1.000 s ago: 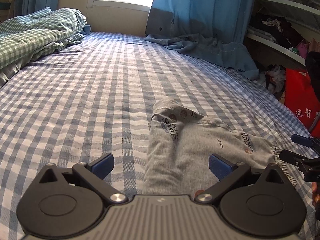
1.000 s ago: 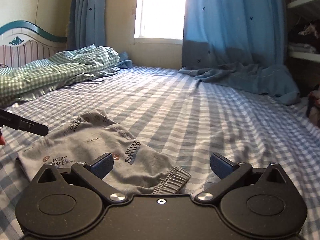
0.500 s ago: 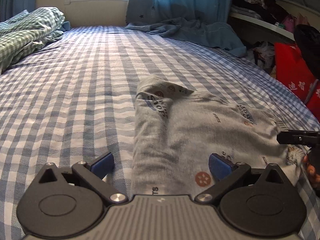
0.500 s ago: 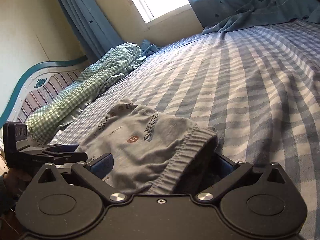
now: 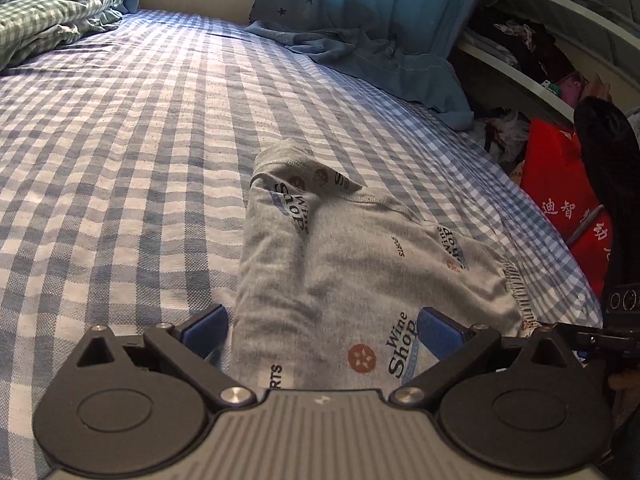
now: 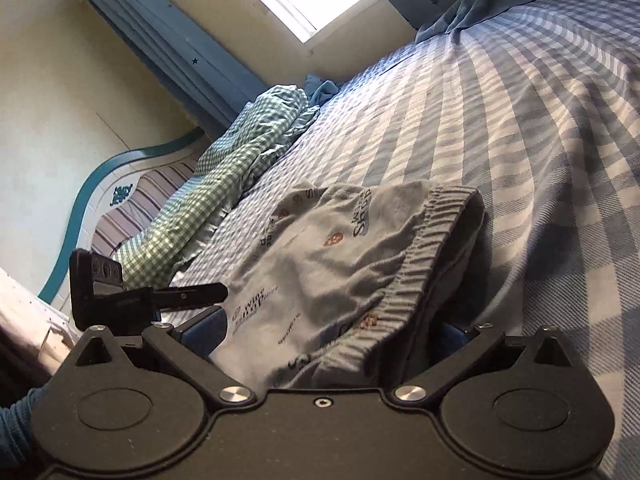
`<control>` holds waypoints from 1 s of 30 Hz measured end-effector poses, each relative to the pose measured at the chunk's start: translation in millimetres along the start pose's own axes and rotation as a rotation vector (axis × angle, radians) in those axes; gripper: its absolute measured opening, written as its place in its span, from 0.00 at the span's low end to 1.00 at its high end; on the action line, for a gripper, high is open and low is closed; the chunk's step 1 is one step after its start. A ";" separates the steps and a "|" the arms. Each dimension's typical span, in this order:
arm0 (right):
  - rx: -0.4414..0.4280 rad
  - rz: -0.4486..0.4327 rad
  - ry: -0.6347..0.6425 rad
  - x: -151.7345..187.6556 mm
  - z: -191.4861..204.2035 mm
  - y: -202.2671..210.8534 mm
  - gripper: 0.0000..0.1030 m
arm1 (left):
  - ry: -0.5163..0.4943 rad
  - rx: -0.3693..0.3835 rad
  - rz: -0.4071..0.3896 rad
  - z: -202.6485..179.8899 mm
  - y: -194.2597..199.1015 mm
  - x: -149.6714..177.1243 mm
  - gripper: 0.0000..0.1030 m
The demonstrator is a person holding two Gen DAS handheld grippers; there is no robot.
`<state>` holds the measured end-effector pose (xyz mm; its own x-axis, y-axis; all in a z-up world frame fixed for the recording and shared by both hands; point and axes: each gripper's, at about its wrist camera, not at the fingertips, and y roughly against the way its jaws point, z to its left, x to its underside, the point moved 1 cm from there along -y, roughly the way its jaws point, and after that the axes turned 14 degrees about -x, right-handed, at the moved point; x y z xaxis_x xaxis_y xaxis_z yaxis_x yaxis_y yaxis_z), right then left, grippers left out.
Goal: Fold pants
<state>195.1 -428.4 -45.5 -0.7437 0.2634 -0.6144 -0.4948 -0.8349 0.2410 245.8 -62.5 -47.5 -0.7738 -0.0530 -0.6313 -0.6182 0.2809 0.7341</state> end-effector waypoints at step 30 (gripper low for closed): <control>0.261 -0.123 0.030 -27.9 74.6 -24.3 0.19 | 0.022 -0.114 -0.005 -8.9 52.3 -39.9 0.13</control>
<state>194.4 -379.4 21.8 -0.6594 0.3370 -0.6720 -0.6821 -0.6441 0.3462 243.1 -54.3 18.4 -0.7725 -0.0759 -0.6305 -0.6331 0.1695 0.7553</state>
